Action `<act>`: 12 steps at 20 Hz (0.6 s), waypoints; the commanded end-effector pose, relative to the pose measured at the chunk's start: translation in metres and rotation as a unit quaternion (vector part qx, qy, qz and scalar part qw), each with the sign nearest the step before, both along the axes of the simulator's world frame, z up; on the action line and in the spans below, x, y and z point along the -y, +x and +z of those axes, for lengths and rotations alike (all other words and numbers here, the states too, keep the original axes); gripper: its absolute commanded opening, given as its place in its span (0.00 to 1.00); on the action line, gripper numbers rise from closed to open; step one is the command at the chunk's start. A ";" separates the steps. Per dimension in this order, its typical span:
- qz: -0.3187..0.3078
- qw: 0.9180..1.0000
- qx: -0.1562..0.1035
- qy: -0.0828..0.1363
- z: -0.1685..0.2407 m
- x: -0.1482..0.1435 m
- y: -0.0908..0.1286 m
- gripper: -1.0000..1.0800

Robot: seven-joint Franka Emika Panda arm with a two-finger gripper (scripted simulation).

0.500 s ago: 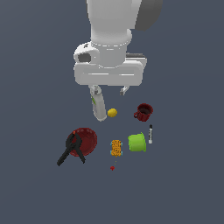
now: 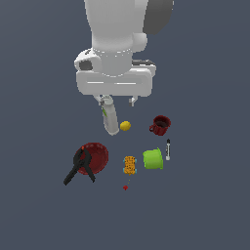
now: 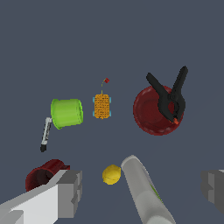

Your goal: Pick up a designated object from a clutter of objects.

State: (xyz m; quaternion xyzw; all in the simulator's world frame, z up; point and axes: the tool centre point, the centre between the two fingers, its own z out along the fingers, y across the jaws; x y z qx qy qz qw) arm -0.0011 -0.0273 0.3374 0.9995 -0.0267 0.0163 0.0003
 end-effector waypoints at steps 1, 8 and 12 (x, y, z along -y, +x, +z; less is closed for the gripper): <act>-0.005 1.000 -0.001 0.003 -0.001 0.004 -0.001 0.96; -0.007 1.000 -0.001 0.001 -0.007 -0.003 0.002 0.96; -0.012 1.000 -0.002 -0.001 -0.021 -0.015 0.008 0.96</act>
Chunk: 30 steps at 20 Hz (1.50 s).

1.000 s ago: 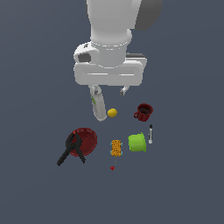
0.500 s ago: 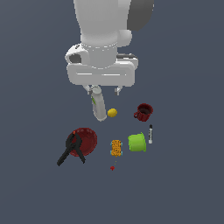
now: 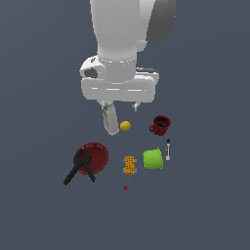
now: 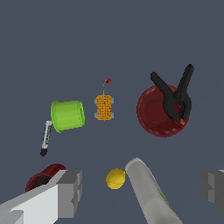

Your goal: Pick up a designated object from a clutter of objects.

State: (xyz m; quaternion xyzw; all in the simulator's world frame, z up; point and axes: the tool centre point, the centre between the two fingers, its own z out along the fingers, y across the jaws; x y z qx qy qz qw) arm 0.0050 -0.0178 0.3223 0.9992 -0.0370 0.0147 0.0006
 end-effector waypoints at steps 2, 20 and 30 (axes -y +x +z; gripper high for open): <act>-0.005 1.000 -0.001 -0.002 -0.016 -0.014 0.006 0.96; -0.054 0.998 -0.007 -0.009 -0.177 -0.164 0.017 0.96; -0.074 0.997 -0.012 0.000 -0.246 -0.228 -0.007 0.96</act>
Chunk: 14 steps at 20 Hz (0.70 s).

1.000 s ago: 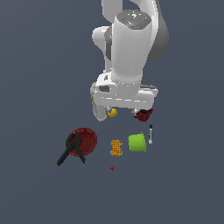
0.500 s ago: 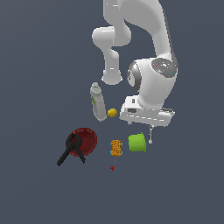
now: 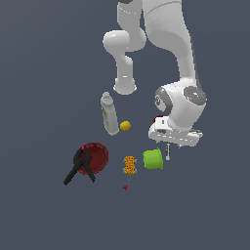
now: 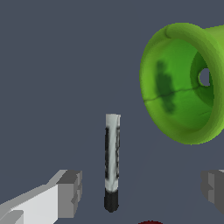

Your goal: Pick up a designated object from a clutter of objects.

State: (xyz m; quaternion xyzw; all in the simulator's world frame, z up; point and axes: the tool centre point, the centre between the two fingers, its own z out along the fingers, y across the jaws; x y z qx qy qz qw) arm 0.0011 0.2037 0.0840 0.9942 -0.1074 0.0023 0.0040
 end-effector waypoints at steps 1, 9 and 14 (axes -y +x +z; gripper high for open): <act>-0.004 1.000 0.000 0.002 -0.011 -0.011 -0.005 0.96; -0.007 1.000 -0.002 0.004 -0.023 -0.021 -0.011 0.96; -0.007 1.000 -0.002 0.004 -0.032 -0.022 -0.012 0.96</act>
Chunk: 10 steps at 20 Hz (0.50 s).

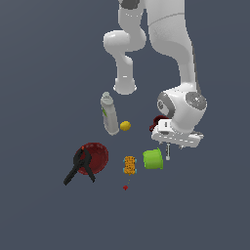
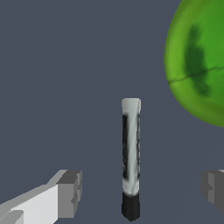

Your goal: Pick up a designated object from a clutter of objects.

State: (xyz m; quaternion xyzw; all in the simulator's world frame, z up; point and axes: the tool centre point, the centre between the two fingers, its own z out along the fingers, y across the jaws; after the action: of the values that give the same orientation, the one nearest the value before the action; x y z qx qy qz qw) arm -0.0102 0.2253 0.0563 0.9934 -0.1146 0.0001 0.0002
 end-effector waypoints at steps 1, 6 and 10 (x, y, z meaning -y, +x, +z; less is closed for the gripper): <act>0.000 1.000 0.000 0.000 -0.008 0.000 -0.001 0.96; -0.001 1.000 0.000 0.000 -0.032 0.000 -0.001 0.96; -0.001 1.000 0.000 0.000 -0.044 -0.001 -0.001 0.96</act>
State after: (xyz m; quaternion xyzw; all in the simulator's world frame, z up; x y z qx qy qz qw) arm -0.0119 0.2256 0.0161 0.9933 -0.1153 -0.0006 0.0004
